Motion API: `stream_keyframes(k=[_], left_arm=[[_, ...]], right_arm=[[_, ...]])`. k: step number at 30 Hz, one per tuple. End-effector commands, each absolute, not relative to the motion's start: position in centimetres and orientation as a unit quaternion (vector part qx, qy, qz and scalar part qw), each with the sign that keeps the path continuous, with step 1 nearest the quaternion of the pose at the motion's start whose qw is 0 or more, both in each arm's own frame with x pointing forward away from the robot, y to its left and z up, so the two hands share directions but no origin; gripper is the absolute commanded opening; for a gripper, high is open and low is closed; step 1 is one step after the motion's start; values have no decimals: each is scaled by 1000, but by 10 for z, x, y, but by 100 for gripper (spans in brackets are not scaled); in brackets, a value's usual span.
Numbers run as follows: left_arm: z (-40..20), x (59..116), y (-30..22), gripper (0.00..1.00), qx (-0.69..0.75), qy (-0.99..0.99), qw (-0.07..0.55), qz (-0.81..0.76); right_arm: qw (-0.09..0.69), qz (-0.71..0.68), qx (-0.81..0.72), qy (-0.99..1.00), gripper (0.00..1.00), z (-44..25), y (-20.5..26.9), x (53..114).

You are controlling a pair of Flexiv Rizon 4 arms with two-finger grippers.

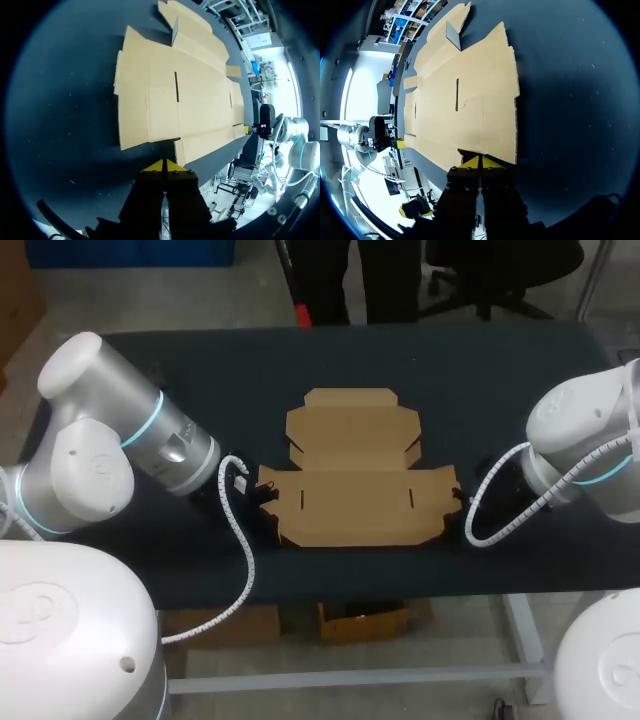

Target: Assemble the packaging by folding the flat box into shape, placing the metal phone stand inside, and closing the box properly

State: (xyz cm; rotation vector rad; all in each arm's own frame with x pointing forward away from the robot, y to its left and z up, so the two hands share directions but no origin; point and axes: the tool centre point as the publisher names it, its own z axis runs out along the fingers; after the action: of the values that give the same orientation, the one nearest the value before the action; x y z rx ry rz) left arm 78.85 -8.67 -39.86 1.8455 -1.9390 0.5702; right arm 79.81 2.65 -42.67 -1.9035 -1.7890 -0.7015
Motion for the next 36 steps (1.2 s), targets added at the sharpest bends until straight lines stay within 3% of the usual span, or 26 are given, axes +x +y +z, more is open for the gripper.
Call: stream_keyframes(k=[1,36], left_arm=[[-405,794,-89,0,662,-694,205,198],[-398,796,-99,0,647,-715,185,191]], right_arm=[[221,-254,-686,-646,0,-428,25,799],[210,-250,-678,-659,0,-410,35,800]])
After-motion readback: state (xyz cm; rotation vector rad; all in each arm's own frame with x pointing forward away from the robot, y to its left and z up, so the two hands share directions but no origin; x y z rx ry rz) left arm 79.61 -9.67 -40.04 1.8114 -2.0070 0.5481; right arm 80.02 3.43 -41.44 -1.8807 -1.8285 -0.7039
